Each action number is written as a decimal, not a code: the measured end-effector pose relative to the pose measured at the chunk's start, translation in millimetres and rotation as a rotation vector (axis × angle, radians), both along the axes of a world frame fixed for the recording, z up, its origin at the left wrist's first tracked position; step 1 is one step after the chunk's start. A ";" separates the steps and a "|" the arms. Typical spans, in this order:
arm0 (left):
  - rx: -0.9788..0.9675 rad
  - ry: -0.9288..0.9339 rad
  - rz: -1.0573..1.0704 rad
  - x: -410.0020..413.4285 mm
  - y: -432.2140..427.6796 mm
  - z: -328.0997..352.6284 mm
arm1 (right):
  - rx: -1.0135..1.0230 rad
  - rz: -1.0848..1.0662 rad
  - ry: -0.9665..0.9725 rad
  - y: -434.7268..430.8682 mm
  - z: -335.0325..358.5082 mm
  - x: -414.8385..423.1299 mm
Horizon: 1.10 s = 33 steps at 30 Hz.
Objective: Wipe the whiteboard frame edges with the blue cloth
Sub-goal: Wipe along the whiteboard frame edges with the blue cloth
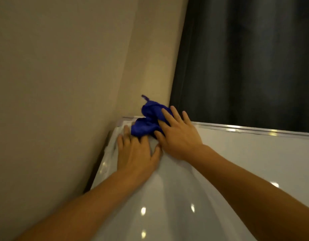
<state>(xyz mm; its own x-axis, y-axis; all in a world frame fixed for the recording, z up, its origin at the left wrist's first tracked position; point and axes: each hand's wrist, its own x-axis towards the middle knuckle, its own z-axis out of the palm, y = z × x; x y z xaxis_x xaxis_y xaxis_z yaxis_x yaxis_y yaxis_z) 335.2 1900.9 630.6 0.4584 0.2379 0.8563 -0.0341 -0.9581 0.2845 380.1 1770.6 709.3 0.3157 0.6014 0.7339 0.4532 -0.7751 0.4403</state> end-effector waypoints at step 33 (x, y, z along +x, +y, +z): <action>0.050 0.240 0.023 19.1 -362.5 13.7 | 0.901 -0.624 0.200 -583.7 3.8 0.8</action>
